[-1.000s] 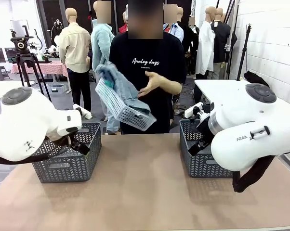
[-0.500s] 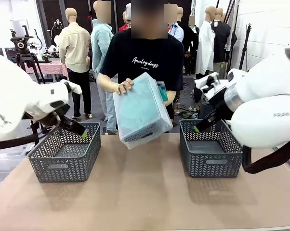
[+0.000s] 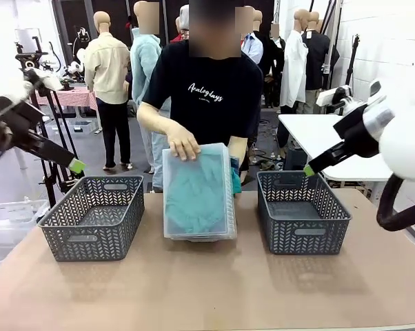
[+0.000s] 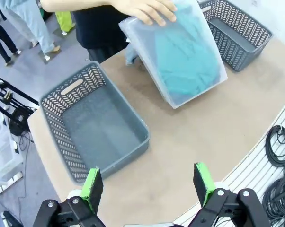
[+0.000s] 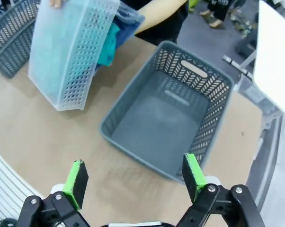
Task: Sort the tops and bottoms.
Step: Lift clothes from the center of the table with your left hand.
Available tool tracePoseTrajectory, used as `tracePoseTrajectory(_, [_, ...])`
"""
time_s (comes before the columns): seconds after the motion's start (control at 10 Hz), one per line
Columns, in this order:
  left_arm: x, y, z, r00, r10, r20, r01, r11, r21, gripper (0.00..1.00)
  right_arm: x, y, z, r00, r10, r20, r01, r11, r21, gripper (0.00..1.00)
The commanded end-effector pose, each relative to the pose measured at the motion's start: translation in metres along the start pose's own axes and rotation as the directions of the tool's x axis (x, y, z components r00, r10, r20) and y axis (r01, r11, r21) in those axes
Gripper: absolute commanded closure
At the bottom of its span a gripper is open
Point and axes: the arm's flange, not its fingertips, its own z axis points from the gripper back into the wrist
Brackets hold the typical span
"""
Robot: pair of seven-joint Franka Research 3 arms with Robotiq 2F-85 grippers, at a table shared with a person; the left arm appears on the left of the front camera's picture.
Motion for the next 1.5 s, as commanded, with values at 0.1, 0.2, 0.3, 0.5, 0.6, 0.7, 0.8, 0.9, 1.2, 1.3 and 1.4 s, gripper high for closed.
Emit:
tracePoseTrajectory(0.1, [-0.038, -0.002, -0.039, 0.999, -0.007, -0.043, 0.005, 0.999, -0.047, 0.0, -0.072, 0.022, -0.012, 0.999, 0.027, -0.019, -0.026, 0.998, 0.054, 0.0])
tracePoseTrajectory(0.2, [-0.039, -0.002, -0.047, 0.997, -0.006, -0.071, 0.002, 0.998, -0.057, 0.0, -0.075, 0.02, -0.009, 0.999, 0.021, -0.026, -0.02, 0.999, 0.047, 0.0])
tracePoseTrajectory(0.3, [-0.038, -0.001, -0.059, 0.995, 0.001, -0.102, -0.008, 0.997, -0.077, 0.0, -0.079, 0.017, 0.0, 1.0, 0.0, -0.012, 0.001, 1.0, 0.028, 0.0])
tracePoseTrajectory(0.5, [-0.04, 0.011, -0.09, 0.988, 0.003, -0.154, -0.023, 0.991, -0.13, 0.0, -0.084, 0.009, 0.007, 0.999, -0.011, 0.033, 0.01, 0.999, 0.044, 0.0])
tracePoseTrajectory(0.6, [-0.04, 0.013, -0.103, 0.983, 0.005, -0.184, -0.033, 0.988, -0.152, 0.0, -0.086, 0.006, 0.009, 1.0, -0.015, 0.027, 0.014, 0.999, 0.042, 0.0])
tracePoseTrajectory(0.7, [-0.04, 0.012, -0.109, 0.981, 0.001, -0.195, -0.035, 0.985, -0.169, 0.0, -0.086, 0.003, 0.008, 1.0, -0.018, 0.022, 0.017, 0.999, 0.044, 0.0])
tracePoseTrajectory(0.8, [-0.039, 0.009, -0.112, 0.98, 0.002, -0.199, -0.037, 0.984, -0.172, 0.0, -0.085, 0.003, 0.006, 1.0, -0.022, 0.009, 0.022, 0.999, 0.046, 0.0])
tracePoseTrajectory(0.9, [-0.04, 0.011, -0.13, 0.976, 0.02, -0.215, -0.061, 0.98, -0.189, 0.0, -0.083, -0.002, -0.007, 1.0, -0.028, 0.008, 0.028, 0.999, 0.046, 0.0])
tracePoseTrajectory(1.2, [-0.022, 0.015, -0.109, 0.973, 0.016, -0.228, -0.049, 0.989, -0.139, 0.0, -0.009, -0.021, 0.017, 0.999, -0.036, 0.014, 0.036, 0.999, 0.024, 0.0])
tracePoseTrajectory(1.3, [-0.022, 0.015, -0.109, 0.973, 0.016, -0.228, -0.049, 0.989, -0.139, 0.0, -0.009, -0.021, 0.017, 0.999, -0.036, 0.014, 0.036, 0.999, 0.024, 0.0])
tracePoseTrajectory(1.4, [-0.022, 0.015, -0.109, 0.973, 0.016, -0.228, -0.049, 0.989, -0.139, 0.0, -0.009, -0.021, 0.017, 0.999, -0.036, 0.014, 0.036, 0.999, 0.024, 0.0])
